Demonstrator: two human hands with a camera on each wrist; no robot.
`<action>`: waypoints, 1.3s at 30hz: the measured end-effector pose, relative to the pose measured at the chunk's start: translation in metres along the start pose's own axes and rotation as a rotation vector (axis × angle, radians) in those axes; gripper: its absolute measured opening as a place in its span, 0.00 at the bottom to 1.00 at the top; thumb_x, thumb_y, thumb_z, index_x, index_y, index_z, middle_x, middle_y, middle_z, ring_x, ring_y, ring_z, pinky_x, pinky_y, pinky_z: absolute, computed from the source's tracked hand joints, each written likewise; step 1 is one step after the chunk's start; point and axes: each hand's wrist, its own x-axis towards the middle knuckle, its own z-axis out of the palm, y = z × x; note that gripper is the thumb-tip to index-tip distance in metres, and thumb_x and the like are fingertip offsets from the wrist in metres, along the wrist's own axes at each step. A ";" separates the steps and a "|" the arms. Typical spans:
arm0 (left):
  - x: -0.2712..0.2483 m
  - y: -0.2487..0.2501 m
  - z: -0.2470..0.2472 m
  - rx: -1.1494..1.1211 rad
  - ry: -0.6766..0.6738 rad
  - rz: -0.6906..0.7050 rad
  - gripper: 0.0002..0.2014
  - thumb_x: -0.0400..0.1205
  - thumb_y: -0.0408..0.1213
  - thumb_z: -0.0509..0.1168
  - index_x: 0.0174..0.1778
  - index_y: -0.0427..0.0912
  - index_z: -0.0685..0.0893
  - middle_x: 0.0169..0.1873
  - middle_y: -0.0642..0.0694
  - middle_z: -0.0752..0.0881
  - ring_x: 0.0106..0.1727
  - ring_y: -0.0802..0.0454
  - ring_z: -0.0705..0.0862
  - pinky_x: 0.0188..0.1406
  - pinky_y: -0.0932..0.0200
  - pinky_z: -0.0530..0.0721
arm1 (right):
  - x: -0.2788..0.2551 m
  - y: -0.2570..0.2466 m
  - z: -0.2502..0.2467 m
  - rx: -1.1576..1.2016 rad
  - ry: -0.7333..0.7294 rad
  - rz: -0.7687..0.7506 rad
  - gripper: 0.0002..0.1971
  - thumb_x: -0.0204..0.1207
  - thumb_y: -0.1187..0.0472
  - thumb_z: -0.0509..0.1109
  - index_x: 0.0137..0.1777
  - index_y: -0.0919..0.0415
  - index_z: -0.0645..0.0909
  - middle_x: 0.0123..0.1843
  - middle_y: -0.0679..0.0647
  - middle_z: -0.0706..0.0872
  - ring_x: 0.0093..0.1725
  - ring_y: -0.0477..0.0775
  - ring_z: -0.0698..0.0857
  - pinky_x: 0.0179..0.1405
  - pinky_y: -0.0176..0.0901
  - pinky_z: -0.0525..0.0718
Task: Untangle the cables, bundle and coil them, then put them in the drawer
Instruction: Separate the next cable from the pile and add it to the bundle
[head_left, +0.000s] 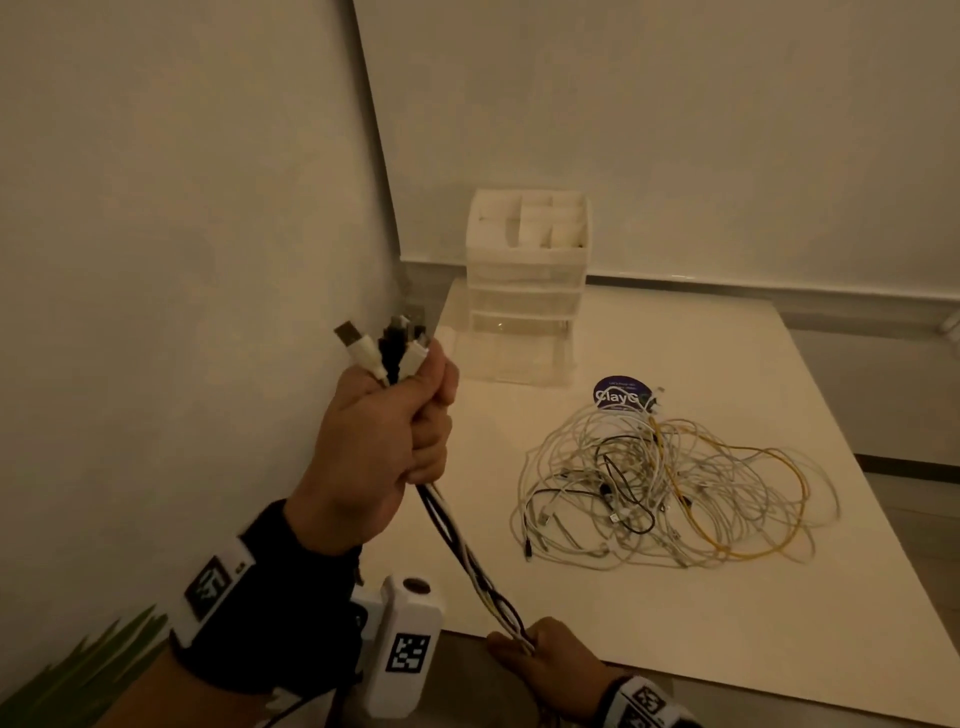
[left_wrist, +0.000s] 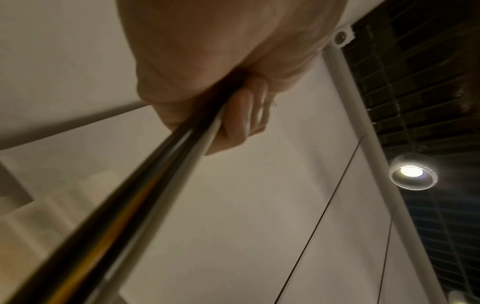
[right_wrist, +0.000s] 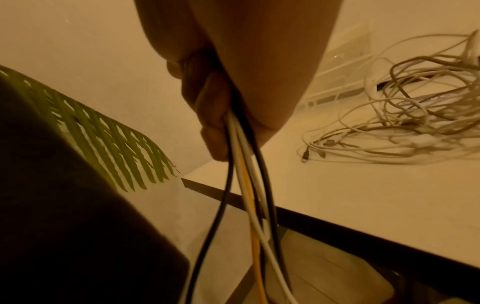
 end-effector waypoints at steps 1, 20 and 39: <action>-0.002 -0.004 -0.002 -0.001 0.013 -0.017 0.18 0.82 0.49 0.60 0.32 0.39 0.74 0.16 0.50 0.60 0.14 0.59 0.56 0.15 0.70 0.57 | -0.003 0.002 -0.003 -0.022 -0.025 -0.005 0.25 0.76 0.40 0.68 0.17 0.43 0.75 0.17 0.45 0.71 0.22 0.38 0.72 0.29 0.34 0.68; 0.008 -0.033 0.012 -0.168 0.343 -0.235 0.15 0.83 0.41 0.52 0.30 0.44 0.68 0.23 0.52 0.63 0.20 0.58 0.58 0.19 0.63 0.58 | 0.114 0.034 -0.117 -0.945 -0.088 0.061 0.17 0.80 0.60 0.62 0.69 0.59 0.75 0.67 0.60 0.79 0.66 0.63 0.79 0.61 0.50 0.78; 0.043 -0.040 0.044 0.045 0.235 -0.067 0.18 0.86 0.50 0.54 0.33 0.45 0.64 0.25 0.47 0.60 0.20 0.54 0.57 0.18 0.59 0.65 | -0.019 -0.072 -0.239 0.777 -0.175 -0.150 0.16 0.73 0.79 0.57 0.56 0.76 0.83 0.43 0.70 0.82 0.43 0.70 0.88 0.40 0.61 0.89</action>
